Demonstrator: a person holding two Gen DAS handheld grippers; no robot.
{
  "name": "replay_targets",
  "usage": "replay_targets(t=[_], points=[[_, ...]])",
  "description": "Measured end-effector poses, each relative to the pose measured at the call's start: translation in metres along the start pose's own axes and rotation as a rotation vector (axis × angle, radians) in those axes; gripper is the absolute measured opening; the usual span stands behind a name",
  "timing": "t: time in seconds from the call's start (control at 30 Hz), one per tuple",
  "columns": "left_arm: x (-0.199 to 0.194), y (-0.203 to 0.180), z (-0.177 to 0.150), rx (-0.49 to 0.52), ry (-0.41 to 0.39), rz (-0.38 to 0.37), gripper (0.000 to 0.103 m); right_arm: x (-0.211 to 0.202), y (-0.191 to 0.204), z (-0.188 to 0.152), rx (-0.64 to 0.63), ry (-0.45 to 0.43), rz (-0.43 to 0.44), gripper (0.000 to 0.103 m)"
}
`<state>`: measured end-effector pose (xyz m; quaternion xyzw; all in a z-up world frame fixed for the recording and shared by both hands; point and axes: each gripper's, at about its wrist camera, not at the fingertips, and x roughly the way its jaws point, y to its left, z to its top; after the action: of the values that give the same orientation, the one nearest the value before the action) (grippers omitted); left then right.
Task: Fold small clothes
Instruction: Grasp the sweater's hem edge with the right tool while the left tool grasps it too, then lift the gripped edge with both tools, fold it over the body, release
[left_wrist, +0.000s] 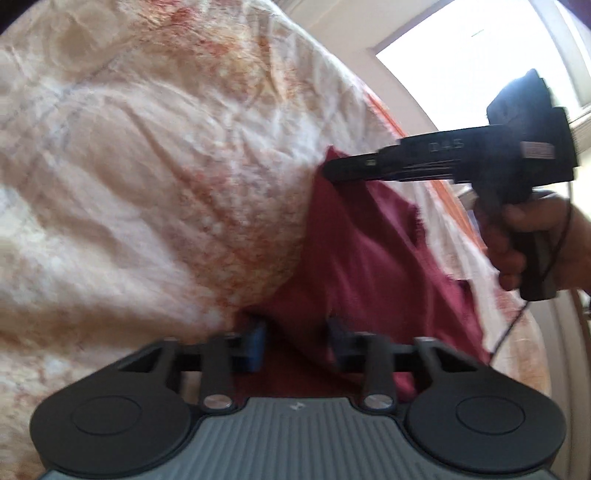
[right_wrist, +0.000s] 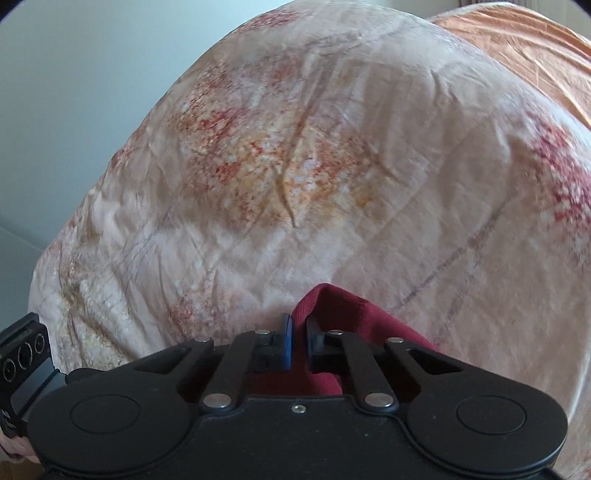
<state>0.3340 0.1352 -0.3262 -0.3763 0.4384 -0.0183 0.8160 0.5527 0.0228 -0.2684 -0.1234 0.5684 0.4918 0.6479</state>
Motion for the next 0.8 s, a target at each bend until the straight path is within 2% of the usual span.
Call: replay_targets(t=[0.33,0.57,0.8], points=[[-0.006,0.004,-0.003,-0.029,-0.018,0.0,0.023,0.0,-0.005,-0.001,0.027,-0.022,-0.002,0.005],[-0.009,0.002,-0.005,-0.032,-0.034,0.001,0.017,-0.009,-0.013,-0.001,0.066,-0.079,-0.026,0.004],[-0.008,0.006,-0.007,-0.049,-0.039,0.003,0.015,-0.006,-0.023,-0.005,0.139,-0.141,-0.064,0.004]])
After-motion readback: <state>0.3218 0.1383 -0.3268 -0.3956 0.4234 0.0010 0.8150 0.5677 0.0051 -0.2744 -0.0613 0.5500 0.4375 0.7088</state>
